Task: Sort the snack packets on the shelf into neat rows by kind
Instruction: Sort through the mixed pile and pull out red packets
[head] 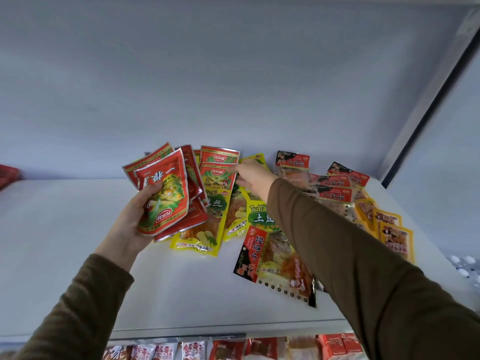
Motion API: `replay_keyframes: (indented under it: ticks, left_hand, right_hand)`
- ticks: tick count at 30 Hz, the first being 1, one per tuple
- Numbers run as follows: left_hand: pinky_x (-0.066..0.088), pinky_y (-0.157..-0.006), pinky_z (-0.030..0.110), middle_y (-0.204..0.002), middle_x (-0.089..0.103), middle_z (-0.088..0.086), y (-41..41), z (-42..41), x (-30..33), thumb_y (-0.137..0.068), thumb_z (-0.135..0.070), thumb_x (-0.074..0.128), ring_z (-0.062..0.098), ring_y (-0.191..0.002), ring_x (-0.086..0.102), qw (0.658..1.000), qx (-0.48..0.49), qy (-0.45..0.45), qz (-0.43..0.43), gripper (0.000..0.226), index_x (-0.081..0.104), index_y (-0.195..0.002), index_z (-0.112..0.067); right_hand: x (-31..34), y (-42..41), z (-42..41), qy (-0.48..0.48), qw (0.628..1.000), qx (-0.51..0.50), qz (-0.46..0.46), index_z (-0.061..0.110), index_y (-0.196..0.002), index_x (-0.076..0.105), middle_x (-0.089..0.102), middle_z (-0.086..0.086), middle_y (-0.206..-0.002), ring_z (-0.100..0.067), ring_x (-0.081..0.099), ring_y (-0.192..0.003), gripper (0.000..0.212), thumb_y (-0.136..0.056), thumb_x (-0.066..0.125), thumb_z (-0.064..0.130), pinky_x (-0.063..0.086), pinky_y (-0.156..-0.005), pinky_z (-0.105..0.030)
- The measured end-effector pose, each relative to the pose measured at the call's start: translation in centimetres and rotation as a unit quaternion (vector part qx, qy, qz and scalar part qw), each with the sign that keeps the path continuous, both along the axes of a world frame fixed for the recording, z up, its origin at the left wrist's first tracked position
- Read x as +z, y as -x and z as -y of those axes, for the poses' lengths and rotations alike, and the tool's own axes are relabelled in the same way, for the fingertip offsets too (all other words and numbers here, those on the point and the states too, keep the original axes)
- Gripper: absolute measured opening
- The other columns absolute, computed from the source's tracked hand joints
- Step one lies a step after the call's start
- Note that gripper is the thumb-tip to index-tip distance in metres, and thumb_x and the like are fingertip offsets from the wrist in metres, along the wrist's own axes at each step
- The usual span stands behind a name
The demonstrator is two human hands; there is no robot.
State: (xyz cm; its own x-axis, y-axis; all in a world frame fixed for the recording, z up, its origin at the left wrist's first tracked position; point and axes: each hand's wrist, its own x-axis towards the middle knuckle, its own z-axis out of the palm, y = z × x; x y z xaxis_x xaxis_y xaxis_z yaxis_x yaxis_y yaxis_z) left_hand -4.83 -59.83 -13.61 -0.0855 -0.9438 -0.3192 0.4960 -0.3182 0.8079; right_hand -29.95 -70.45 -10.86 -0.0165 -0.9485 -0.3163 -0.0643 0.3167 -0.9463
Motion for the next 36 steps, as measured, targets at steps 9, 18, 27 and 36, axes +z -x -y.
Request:
replay_keyframes:
  ticks: [9,18,27,36]
  left_hand:
    - [0.064,-0.070,0.047,-0.114,0.077,0.013,-0.2,-0.1,-0.7,-0.072,-0.039,0.084,0.031,-0.086,0.078,0.999,0.020,-0.027,0.005,0.058,0.068,-0.122,-0.013]
    - [0.064,-0.076,0.049,-0.117,0.076,0.014,1.4,1.0,-0.3,-0.075,-0.037,0.082,0.032,-0.089,0.077,1.000,-0.008,-0.012,-0.003,0.059,0.066,-0.125,-0.012]
    - [0.061,-0.084,0.052,-0.125,0.073,0.014,3.4,2.2,0.4,-0.081,-0.034,0.081,0.036,-0.101,0.075,0.998,-0.024,0.035,0.039,0.067,0.056,-0.141,-0.017]
    - [0.063,-0.066,0.045,-0.104,0.078,0.011,8.4,2.6,2.3,-0.086,-0.021,0.077,0.031,-0.079,0.077,0.998,-0.039,0.053,0.025,0.042,0.060,-0.124,-0.023]
  right_hand:
    - [-2.3,-1.4,0.4,0.106,0.993,0.006,-0.053,0.012,-0.100,0.069,0.073,0.000,-0.099,-0.025,0.068,-0.101,0.020,-0.084,0.077,0.002,0.053,-0.083,-0.034]
    - [-1.0,1.3,0.4,0.222,0.969,-0.073,-0.085,0.021,-0.088,0.073,0.078,0.005,-0.087,-0.018,0.076,-0.079,0.007,-0.093,0.072,0.027,0.062,-0.075,-0.042]
    - [5.2,7.4,-0.9,0.296,0.943,-0.129,0.073,0.016,-0.103,0.065,0.077,-0.002,-0.099,-0.025,0.076,-0.089,0.009,-0.097,0.066,0.023,0.061,-0.076,-0.041]
    - [4.1,3.6,-5.4,0.139,0.963,0.016,0.232,0.006,-0.123,0.061,0.074,-0.018,-0.111,-0.038,0.073,-0.094,0.031,-0.095,0.067,0.019,0.059,-0.084,-0.051]
